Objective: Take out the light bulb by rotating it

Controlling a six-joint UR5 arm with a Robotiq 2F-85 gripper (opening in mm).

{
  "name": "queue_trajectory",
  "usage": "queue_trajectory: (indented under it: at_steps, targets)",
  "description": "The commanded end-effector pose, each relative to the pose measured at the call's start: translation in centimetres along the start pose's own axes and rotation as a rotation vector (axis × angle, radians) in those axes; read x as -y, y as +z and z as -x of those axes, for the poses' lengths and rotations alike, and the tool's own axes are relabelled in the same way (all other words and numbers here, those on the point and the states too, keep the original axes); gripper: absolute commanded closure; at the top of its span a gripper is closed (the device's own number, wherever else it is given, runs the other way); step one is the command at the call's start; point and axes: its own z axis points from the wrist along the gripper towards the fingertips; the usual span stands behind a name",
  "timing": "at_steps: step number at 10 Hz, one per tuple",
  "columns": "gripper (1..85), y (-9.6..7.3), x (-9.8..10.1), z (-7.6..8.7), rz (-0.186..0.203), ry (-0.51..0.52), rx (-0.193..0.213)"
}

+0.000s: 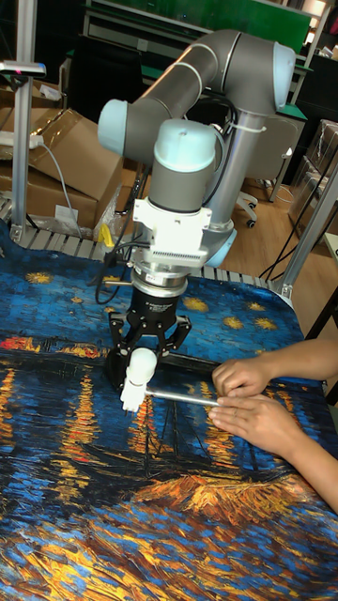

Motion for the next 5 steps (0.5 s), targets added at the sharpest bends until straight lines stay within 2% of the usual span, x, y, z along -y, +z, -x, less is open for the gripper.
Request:
queue_trajectory:
  at_steps: [1, 5]
  targets:
    - [83.7, -0.4, 0.2, 0.89, -0.033, -0.075, 0.04]
    - [84.7, -0.58, -0.16, 0.56, -0.048, -0.092, 0.037]
